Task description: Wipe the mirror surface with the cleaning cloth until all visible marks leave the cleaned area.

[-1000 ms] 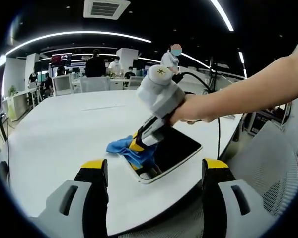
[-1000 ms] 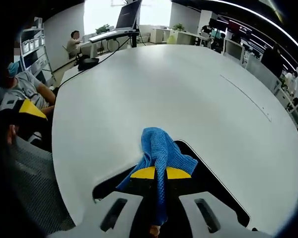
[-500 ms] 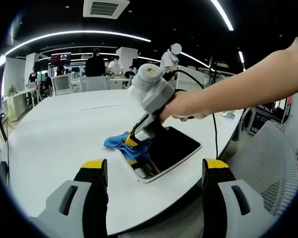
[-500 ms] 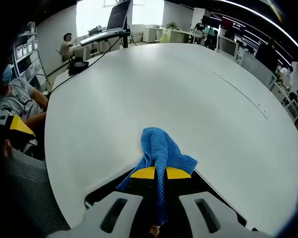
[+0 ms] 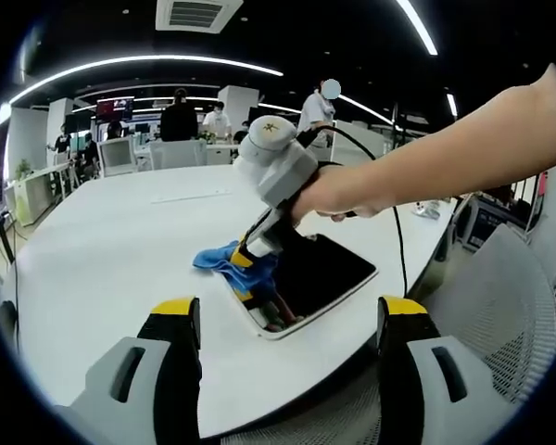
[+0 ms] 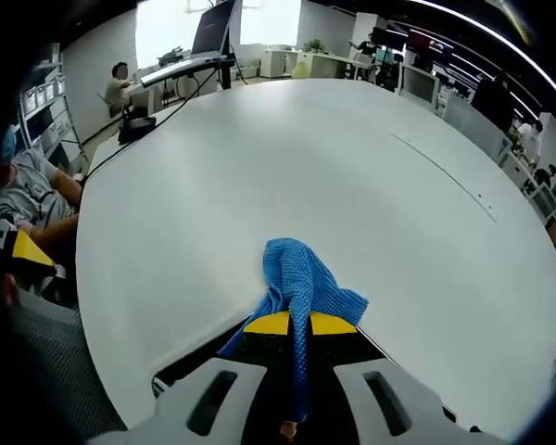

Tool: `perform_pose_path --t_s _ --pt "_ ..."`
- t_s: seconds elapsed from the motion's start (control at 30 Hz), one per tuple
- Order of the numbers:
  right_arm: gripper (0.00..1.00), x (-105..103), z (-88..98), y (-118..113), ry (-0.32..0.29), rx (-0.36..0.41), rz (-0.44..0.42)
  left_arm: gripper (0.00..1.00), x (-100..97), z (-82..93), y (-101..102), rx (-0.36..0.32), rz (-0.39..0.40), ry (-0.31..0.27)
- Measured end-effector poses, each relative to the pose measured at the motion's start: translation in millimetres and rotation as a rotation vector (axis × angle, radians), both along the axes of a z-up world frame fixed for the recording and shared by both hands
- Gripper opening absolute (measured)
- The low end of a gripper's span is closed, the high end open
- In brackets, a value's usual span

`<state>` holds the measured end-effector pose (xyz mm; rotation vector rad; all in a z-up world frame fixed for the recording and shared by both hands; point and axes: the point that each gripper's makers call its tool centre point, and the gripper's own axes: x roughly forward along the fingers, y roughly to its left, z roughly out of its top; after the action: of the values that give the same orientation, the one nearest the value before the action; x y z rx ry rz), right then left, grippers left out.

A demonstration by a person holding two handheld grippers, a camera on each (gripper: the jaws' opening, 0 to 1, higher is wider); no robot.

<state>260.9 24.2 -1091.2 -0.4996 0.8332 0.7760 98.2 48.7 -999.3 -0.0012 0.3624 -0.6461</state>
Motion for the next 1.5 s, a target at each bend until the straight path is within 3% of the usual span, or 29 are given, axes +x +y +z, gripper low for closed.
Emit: perform_pose_path --t_s 0.43,0.9,1.5 --pt "0.00 -9 3.8 0 0.008 0.022 -0.015 0.75 -1.7 -2.2 -1 0.004 -0.011 0.015" --pt "0.00 -8 1.7 -2 -0.008 0.024 0.034 0.74 -0.6 -1.6 0 0.004 0.000 0.010" --pt "0.00 -2 0.0 -47 -0.005 -0.010 0.036 0.74 0.4 -0.7 1 0.001 0.004 0.005"
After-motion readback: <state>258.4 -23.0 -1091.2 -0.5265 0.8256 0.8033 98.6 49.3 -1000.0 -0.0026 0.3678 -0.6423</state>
